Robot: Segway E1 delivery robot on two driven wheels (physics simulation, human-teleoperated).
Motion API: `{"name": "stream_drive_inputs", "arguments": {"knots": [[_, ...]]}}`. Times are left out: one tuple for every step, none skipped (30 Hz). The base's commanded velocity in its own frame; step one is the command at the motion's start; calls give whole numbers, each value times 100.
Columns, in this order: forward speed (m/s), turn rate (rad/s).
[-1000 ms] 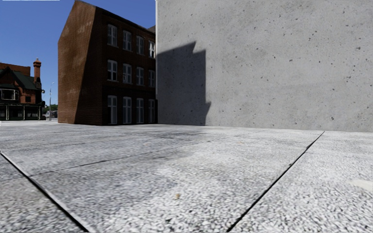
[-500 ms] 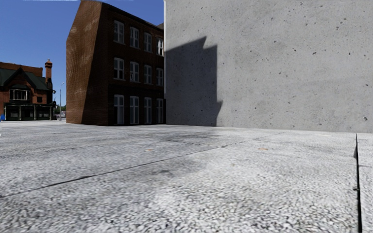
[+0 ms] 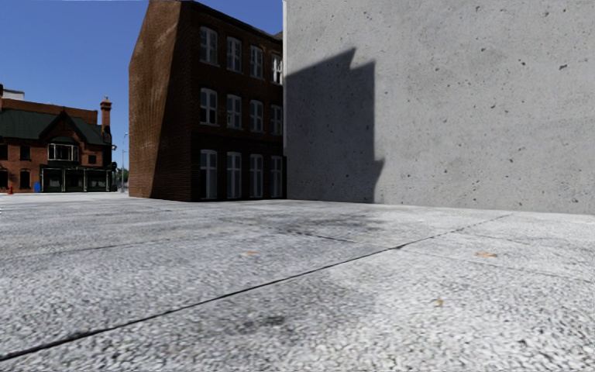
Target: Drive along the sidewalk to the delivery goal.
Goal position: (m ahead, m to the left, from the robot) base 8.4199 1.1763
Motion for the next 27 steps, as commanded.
{"name": "stream_drive_inputs", "arguments": {"knots": [[190, 26], [190, 26], [190, 12], [190, 0], [190, 0], [190, 0], [190, 0], [190, 0], [190, 0], [190, 0], [190, 0], [190, 0], [190, 41], [190, 41], [190, 49], [190, 51], [190, 52], [190, 52], [190, 51], [190, 50], [190, 45], [190, 45], [190, 35], [190, 19], [190, 19], [190, 0], [190, 0]]}}
